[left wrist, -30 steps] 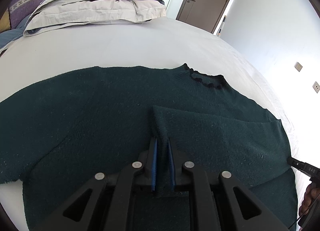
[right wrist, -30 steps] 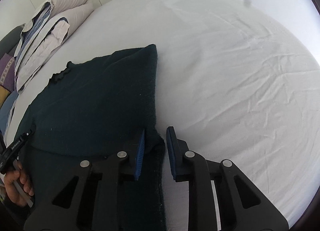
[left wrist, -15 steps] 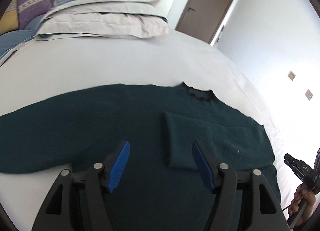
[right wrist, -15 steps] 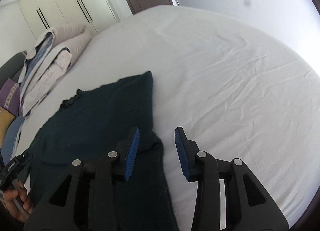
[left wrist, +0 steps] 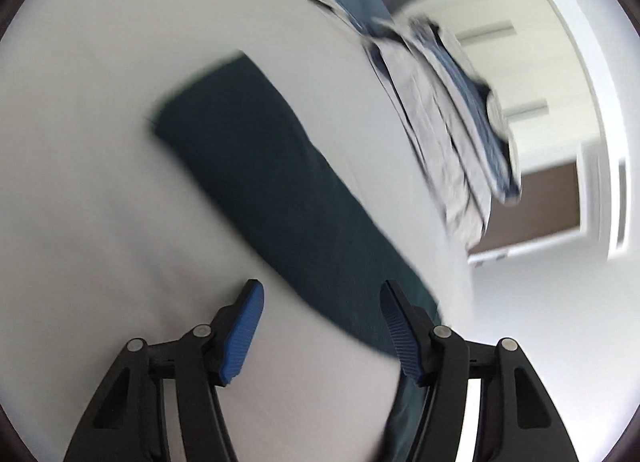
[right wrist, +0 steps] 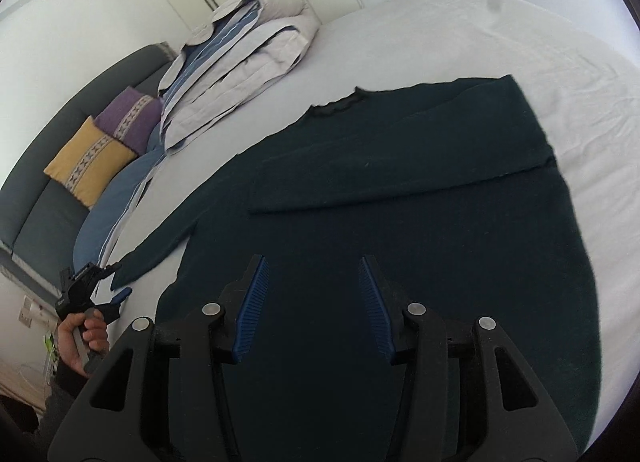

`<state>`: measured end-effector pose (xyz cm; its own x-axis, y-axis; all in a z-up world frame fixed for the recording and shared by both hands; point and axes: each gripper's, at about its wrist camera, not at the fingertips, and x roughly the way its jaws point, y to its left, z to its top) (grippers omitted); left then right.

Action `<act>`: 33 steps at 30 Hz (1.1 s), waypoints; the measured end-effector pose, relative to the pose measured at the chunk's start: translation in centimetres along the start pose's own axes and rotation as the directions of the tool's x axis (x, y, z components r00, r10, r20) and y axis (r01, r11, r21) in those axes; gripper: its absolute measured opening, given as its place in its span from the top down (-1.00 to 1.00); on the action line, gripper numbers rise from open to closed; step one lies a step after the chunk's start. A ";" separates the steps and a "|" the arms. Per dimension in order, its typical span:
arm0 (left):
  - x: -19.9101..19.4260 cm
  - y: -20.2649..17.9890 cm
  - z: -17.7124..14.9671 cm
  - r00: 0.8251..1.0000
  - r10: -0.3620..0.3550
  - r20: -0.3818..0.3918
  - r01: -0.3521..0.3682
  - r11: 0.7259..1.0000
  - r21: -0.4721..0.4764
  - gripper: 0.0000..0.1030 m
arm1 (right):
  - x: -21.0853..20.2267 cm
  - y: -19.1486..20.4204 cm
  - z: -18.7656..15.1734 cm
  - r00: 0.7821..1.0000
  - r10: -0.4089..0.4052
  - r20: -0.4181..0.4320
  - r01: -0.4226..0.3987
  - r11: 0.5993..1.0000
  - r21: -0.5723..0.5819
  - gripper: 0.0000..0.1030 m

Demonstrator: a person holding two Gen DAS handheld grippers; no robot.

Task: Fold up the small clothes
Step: 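Grasp the other sleeve cuff with the left gripper and lift it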

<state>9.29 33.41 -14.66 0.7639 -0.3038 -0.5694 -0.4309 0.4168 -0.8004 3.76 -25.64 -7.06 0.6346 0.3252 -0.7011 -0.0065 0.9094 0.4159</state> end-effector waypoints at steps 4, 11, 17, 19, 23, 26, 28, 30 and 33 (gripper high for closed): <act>-1.3 2.3 1.7 0.997 -0.025 0.078 0.036 0.989 -0.144 -0.24 | 1.6 2.3 -0.3 0.999 0.026 -0.026 -0.026 1.000 -0.008 0.13; -0.1 3.7 3.6 0.988 0.012 0.156 0.031 0.962 -0.272 0.21 | 2.6 4.0 -0.6 0.998 0.044 -0.036 -0.044 0.999 0.002 0.13; 1.0 2.7 4.8 0.986 0.079 0.144 -0.036 0.959 -0.280 0.85 | 2.4 2.6 -0.4 0.999 0.043 -0.021 -0.042 0.999 0.033 0.15; 0.7 -0.1 4.4 0.981 0.110 0.161 -0.081 0.981 -0.176 0.84 | 2.2 1.7 -0.6 0.999 0.045 -0.012 -0.044 0.998 0.049 0.18; 2.4 -8.4 1.8 0.983 0.117 0.141 -0.129 0.988 0.079 0.84 | 1.5 -0.5 -0.8 0.999 0.043 0.003 -0.043 0.995 0.089 0.18; 4.6 -16.2 -2.7 0.983 0.123 0.139 -0.163 0.928 0.334 0.84 | 0.6 -2.3 -1.2 0.999 0.029 0.022 -0.031 0.993 0.117 0.18; 6.5 -21.4 -7.2 0.983 0.125 0.133 -0.176 0.840 0.514 0.84 | 0.1 -3.5 -1.3 0.999 0.017 0.036 -0.022 0.990 0.138 0.18; 8.6 -26.1 -12.9 0.985 0.121 0.126 -0.175 0.712 0.680 0.83 | -0.5 -5.0 -1.5 0.999 0.006 0.054 -0.015 0.985 0.169 0.18; 12.1 -30.8 -22.2 0.988 0.112 0.108 -0.150 0.497 0.855 0.83 | -1.2 -6.9 -1.6 0.997 -0.009 0.071 -0.006 0.978 0.207 0.18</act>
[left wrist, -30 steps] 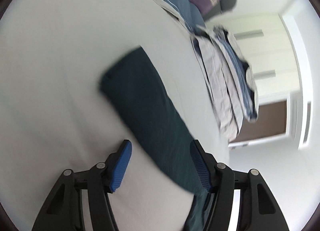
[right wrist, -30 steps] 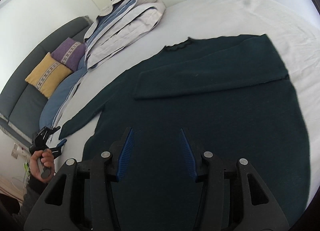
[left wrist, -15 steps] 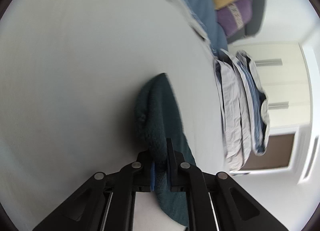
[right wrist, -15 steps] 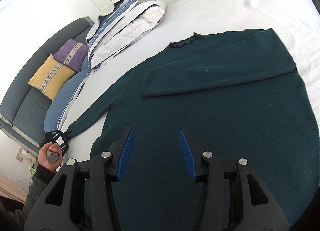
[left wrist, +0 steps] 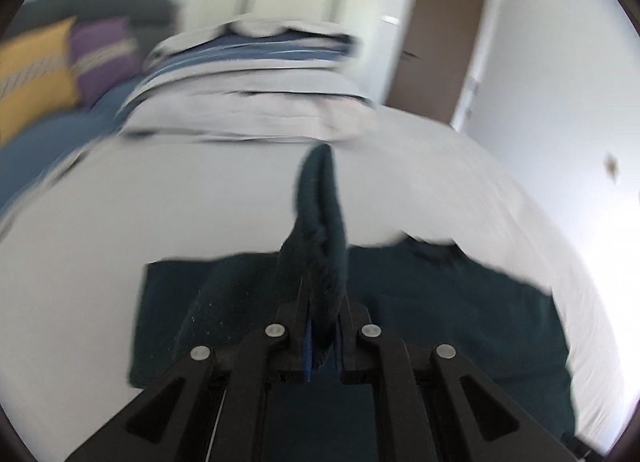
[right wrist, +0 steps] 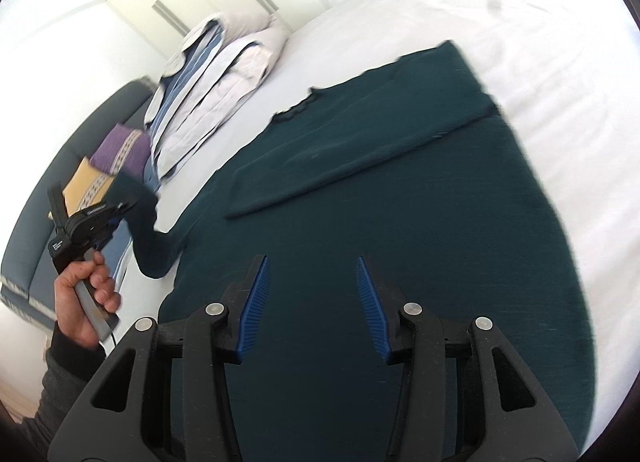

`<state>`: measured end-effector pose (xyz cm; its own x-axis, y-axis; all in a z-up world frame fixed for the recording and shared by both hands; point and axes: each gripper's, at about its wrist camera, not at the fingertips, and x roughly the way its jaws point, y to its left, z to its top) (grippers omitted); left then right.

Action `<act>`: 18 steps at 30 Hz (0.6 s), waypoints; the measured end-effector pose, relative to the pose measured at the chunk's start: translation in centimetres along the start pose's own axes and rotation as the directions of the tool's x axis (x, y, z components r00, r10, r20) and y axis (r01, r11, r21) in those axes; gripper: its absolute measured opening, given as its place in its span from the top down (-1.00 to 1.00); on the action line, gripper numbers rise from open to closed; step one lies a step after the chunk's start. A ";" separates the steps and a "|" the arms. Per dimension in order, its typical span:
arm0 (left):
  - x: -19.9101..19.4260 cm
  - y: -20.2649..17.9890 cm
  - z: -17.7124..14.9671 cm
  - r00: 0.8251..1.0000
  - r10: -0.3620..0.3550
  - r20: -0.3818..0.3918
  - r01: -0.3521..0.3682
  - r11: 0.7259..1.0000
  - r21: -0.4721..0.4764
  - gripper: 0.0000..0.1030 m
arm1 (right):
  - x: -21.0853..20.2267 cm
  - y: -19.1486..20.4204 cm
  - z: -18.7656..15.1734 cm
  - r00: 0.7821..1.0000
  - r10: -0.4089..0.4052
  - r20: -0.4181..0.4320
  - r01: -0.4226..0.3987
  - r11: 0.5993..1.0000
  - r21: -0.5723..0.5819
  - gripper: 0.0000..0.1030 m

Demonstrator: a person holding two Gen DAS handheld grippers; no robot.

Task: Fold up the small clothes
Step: 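Grasp the other sleeve cuff with the left gripper and lift it, then lay the sleeve across the sweater body and open the left gripper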

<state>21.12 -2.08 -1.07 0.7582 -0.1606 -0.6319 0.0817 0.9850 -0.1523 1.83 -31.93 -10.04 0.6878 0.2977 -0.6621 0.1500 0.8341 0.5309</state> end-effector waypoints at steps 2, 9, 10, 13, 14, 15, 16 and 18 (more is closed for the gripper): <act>2.0 -5.7 -1.6 1.000 0.005 -0.026 -0.001 0.990 0.141 0.74 | -0.2 -1.0 0.1 1.000 -0.007 0.004 0.007 1.000 0.017 0.18; 6.3 -9.8 -6.4 0.978 0.006 -0.208 0.030 0.985 0.169 -0.23 | -0.3 -2.9 1.0 1.000 -0.019 -0.010 0.019 0.999 0.027 0.14; 5.9 -9.2 -6.7 0.979 0.002 -0.203 0.031 0.986 0.162 -0.42 | 0.0 -2.9 1.3 1.000 -0.014 -0.014 0.014 1.000 0.021 0.14; 4.1 -7.2 -7.2 0.981 -0.024 -0.191 0.053 0.988 0.144 -0.60 | 1.4 -1.7 2.3 0.999 -0.005 -0.033 0.005 1.000 0.001 0.14; 3.2 -6.7 -7.5 0.983 -0.037 -0.182 0.062 0.988 0.138 -0.63 | 2.1 -0.9 2.9 0.999 0.003 -0.038 -0.004 1.000 -0.014 0.14; 2.5 -6.1 -7.8 0.984 -0.045 -0.175 0.068 0.989 0.130 -0.63 | 3.0 0.1 3.7 0.999 0.014 -0.043 -0.015 0.999 -0.035 0.14; 1.7 -5.3 -8.3 0.984 -0.049 -0.169 0.069 0.991 0.115 -0.63 | 4.0 1.1 4.4 0.998 0.022 -0.054 -0.024 0.998 -0.050 0.14; 0.9 -3.5 -8.5 0.984 -0.067 -0.166 0.080 0.995 0.068 -0.63 | 6.3 3.1 6.0 0.996 0.027 -0.080 -0.032 0.997 -0.067 0.14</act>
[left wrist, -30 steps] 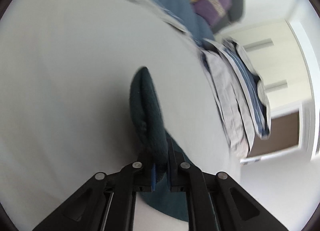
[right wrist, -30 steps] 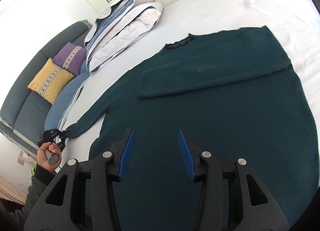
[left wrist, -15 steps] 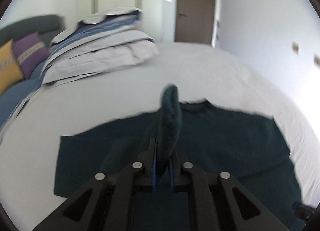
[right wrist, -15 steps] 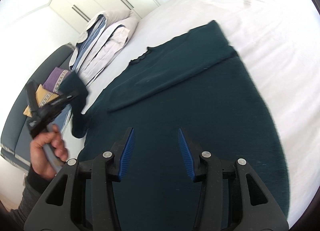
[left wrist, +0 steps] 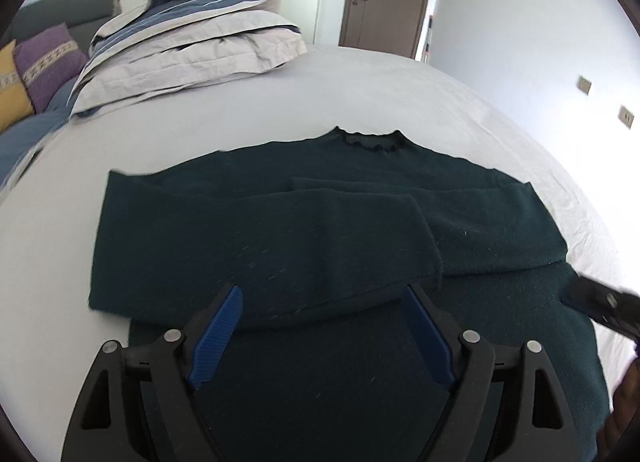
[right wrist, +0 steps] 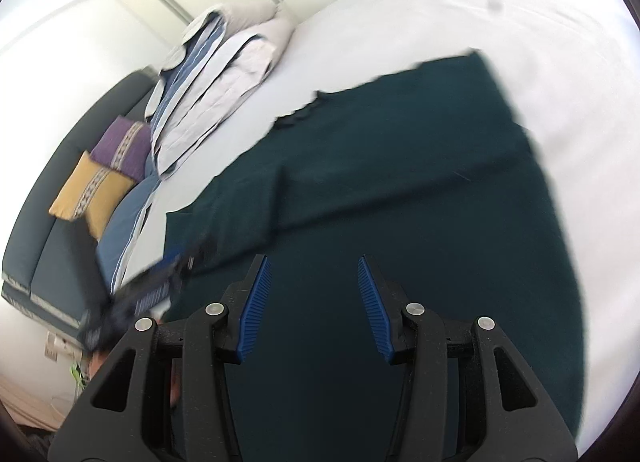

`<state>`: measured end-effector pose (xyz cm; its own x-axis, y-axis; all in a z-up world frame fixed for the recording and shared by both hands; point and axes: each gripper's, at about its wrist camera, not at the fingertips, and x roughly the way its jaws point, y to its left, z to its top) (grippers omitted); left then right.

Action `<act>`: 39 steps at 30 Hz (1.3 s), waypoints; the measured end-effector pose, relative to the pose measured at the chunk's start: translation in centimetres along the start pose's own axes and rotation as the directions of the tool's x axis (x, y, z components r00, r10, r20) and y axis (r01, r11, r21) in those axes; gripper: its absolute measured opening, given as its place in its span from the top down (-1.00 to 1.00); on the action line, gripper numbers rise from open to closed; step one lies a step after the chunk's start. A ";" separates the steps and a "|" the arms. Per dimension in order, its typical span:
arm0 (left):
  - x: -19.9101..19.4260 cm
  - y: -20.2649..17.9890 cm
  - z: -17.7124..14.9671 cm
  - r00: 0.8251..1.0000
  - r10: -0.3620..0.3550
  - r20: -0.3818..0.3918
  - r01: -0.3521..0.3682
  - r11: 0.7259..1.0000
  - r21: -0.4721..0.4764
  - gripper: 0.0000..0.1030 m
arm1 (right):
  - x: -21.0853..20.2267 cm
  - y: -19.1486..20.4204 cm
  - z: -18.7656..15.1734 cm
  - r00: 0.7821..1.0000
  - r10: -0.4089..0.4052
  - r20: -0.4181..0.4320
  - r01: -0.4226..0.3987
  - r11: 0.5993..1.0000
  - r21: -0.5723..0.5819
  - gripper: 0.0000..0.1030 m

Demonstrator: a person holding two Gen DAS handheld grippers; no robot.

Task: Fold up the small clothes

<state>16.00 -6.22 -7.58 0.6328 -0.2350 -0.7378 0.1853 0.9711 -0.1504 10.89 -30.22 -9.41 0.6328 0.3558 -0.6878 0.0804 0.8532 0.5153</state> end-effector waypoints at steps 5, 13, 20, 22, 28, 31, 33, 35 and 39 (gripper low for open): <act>-1.9 3.9 -1.0 1.000 -0.022 0.011 0.023 0.995 -0.095 -0.63 | 6.8 3.8 4.2 0.995 0.027 -0.095 -0.030 0.999 -0.023 0.14; -4.4 8.8 -1.3 0.998 -0.019 0.053 0.029 0.983 -0.184 -0.61 | 14.2 4.6 6.3 0.977 -0.023 -0.211 0.030 0.999 0.031 0.25; -4.9 12.2 -0.5 0.997 0.006 0.073 0.012 0.970 -0.243 -0.59 | 14.7 7.1 5.1 0.968 -0.125 -0.218 0.095 0.985 -0.144 0.88; -5.0 13.5 -0.1 0.997 0.014 0.075 0.007 0.962 -0.275 -0.52 | 13.7 7.3 5.8 0.975 -0.120 -0.189 0.091 0.984 -0.153 0.89; -4.6 16.3 2.3 0.995 0.050 0.091 -0.018 0.947 -0.322 -0.53 | 10.5 5.7 8.4 0.980 -0.159 -0.117 0.138 0.976 -0.170 0.89; -3.2 16.8 3.6 0.995 0.065 0.069 -0.040 0.947 -0.317 -0.53 | 9.5 3.8 8.7 0.977 -0.186 -0.108 0.170 0.974 -0.148 0.89; -1.8 17.0 4.2 0.997 0.070 0.042 -0.054 0.948 -0.312 -0.53 | 9.3 2.2 8.8 0.975 -0.193 -0.108 0.180 0.977 -0.116 0.89; -0.1 17.0 4.9 0.997 0.074 0.004 -0.069 0.951 -0.300 -0.52 | 9.0 1.0 8.8 0.976 -0.195 -0.096 0.186 0.978 -0.095 0.89; 2.6 16.7 6.0 0.995 0.089 -0.046 -0.098 0.958 -0.268 -0.52 | 9.4 -0.6 8.5 0.977 -0.185 -0.107 0.176 0.981 -0.083 0.89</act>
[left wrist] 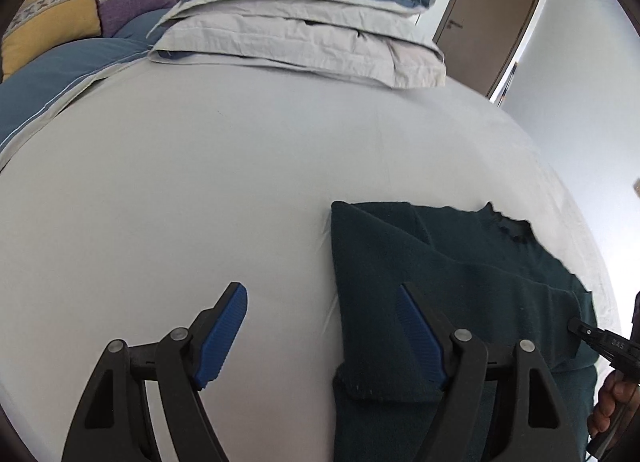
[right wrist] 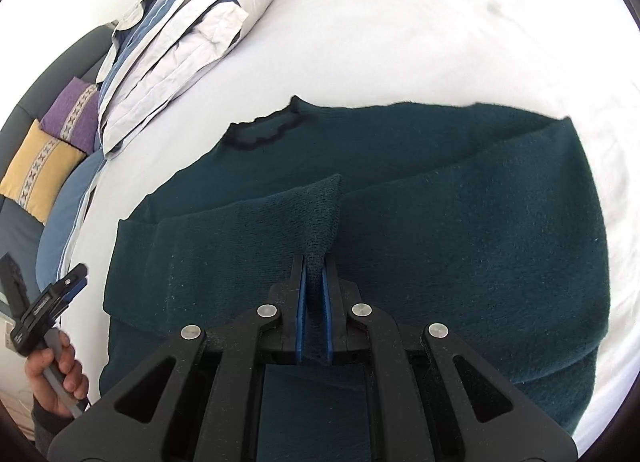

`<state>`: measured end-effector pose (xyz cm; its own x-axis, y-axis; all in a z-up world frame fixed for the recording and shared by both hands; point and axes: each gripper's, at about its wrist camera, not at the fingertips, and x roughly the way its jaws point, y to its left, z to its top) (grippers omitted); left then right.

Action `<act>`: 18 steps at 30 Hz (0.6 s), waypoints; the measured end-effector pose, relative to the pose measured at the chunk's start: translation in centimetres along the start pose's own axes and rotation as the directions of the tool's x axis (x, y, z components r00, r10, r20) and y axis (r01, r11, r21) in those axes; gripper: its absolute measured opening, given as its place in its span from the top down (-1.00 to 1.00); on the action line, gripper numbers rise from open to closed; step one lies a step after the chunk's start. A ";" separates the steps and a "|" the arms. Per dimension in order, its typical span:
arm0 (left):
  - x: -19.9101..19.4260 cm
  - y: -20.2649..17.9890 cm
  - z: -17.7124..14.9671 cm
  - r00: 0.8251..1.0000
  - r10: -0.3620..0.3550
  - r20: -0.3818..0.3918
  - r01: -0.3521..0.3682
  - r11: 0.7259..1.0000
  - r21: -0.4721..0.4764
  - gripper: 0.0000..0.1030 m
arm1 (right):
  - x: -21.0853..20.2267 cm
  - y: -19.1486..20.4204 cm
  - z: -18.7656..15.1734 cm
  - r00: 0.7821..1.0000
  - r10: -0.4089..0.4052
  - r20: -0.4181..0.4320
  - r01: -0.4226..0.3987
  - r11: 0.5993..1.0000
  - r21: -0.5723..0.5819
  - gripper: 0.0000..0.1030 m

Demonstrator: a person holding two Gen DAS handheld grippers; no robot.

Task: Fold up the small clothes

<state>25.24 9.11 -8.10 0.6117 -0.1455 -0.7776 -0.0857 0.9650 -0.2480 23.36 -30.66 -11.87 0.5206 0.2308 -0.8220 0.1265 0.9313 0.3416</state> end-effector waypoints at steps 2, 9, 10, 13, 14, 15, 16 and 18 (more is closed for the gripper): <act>1.2 -0.3 0.5 1.000 0.000 -0.017 0.000 1.000 0.002 -0.51 | 0.8 0.1 0.0 1.000 -0.012 -0.001 0.012 1.000 -0.025 0.88; 5.3 -1.9 2.9 0.997 0.028 -0.069 -0.025 0.999 0.037 -0.29 | 1.2 -0.1 0.1 1.000 0.008 0.014 -0.007 0.999 -0.042 0.88; 6.0 -2.1 3.2 0.996 0.035 -0.078 -0.032 0.998 0.044 -0.15 | 1.2 -0.1 0.0 1.000 0.005 0.012 -0.004 0.999 -0.046 0.88; 7.7 -2.2 3.1 0.993 0.061 -0.097 -0.055 0.997 0.059 0.22 | 1.6 -0.2 -0.3 1.000 -0.025 0.007 0.025 0.998 -0.055 0.88; 7.8 -2.3 3.1 0.994 0.066 -0.088 -0.061 0.996 0.067 0.31 | 1.7 -0.3 -0.3 1.000 -0.026 0.008 0.026 0.998 -0.050 0.89; 7.9 -2.5 3.1 0.994 0.070 -0.083 -0.064 0.995 0.075 0.35 | 1.8 -0.4 -0.4 1.000 -0.028 0.010 0.029 0.999 -0.045 0.89; 8.0 -2.5 3.2 0.994 0.068 -0.083 -0.062 0.995 0.075 0.43 | 1.9 -0.4 -0.4 0.999 -0.032 0.011 0.033 0.998 -0.045 0.89; 8.3 -2.3 3.3 0.994 0.060 -0.086 -0.054 0.996 0.072 0.49 | 2.1 -0.3 -0.4 0.999 -0.043 0.015 0.044 0.998 -0.048 0.90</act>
<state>33.07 6.38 -12.05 0.5354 -0.1056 -0.8380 -0.0621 0.9846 -0.1637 24.08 -30.39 -13.87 0.5275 0.1857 -0.8290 0.1091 0.9529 0.2829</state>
